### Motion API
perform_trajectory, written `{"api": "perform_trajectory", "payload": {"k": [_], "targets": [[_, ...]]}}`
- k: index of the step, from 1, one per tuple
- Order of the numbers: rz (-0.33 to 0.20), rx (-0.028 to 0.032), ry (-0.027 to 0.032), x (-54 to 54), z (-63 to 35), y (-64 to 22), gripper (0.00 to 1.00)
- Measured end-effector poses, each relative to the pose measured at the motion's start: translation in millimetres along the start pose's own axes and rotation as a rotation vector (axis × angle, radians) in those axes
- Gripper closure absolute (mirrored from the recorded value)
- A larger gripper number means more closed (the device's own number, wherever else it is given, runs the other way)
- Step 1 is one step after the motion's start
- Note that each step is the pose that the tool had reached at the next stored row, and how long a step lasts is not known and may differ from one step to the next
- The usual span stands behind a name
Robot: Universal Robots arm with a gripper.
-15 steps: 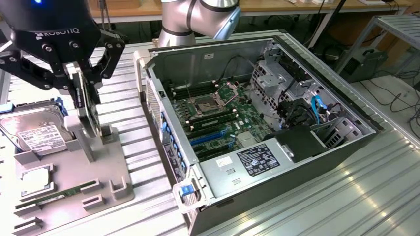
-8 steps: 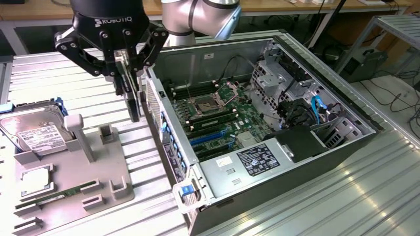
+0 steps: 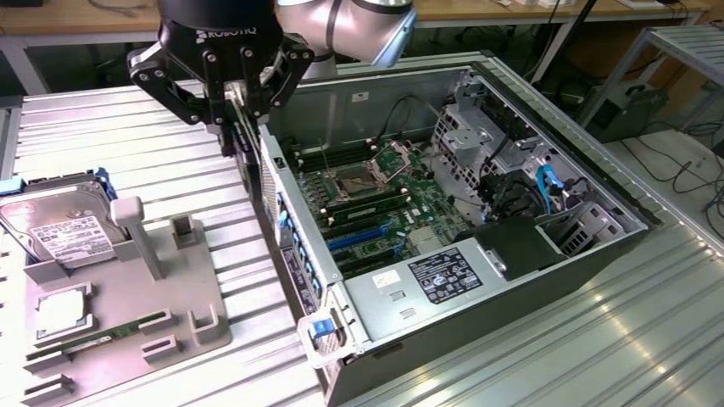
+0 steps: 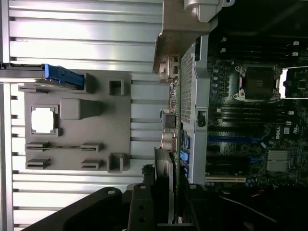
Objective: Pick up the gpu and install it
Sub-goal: 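Pick up the gpu and move the gpu toward the slot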
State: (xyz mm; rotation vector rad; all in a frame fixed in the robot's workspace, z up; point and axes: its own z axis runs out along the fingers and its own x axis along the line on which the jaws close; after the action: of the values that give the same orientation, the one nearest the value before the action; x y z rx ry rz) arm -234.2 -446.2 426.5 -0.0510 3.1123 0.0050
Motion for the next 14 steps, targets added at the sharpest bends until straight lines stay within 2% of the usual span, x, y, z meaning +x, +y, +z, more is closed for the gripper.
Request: {"api": "perform_trajectory", "payload": {"k": [14], "targets": [[0.0,0.0,-0.0001,-26.4,0.8,-0.1,0.72]]}}
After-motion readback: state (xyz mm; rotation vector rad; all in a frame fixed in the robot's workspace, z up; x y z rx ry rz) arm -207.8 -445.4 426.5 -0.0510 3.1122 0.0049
